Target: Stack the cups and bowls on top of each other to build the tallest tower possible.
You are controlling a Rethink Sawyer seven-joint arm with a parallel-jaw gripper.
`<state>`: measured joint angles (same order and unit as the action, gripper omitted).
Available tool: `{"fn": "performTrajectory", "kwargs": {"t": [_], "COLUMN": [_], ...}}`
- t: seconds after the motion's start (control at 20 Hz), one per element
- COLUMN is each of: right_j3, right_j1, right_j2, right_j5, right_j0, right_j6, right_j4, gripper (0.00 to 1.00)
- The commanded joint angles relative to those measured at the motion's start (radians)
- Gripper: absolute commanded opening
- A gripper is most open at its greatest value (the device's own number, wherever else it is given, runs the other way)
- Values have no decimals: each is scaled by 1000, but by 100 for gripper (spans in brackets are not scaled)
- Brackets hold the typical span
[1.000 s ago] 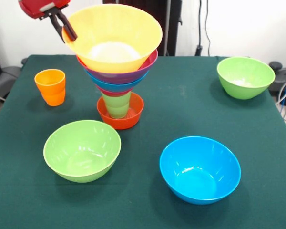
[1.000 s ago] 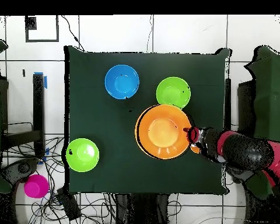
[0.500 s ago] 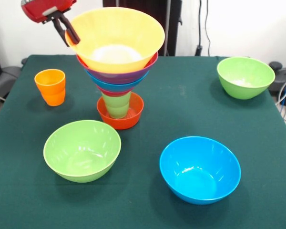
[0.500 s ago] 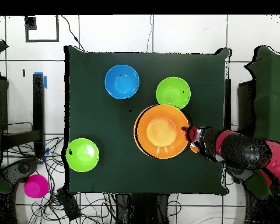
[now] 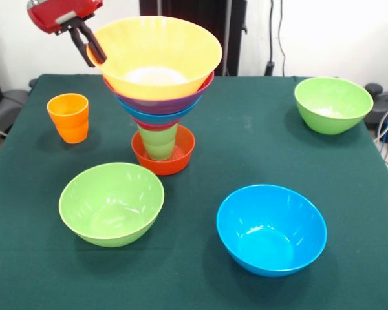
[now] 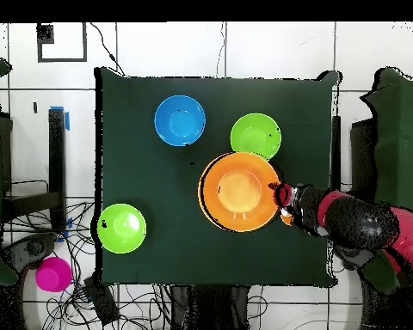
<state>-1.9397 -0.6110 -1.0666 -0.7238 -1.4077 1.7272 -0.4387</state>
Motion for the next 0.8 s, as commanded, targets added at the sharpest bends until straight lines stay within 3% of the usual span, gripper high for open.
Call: {"fn": "performTrajectory", "kwargs": {"t": [0.05, 0.8], "right_j3": [4, -29], "right_j1": [35, 73], "right_j2": [11, 1], "right_j5": [31, 7], "right_j0": [58, 48], "right_j6": [-96, -87], "right_j4": [-46, -15], "gripper": [0, 0]}}
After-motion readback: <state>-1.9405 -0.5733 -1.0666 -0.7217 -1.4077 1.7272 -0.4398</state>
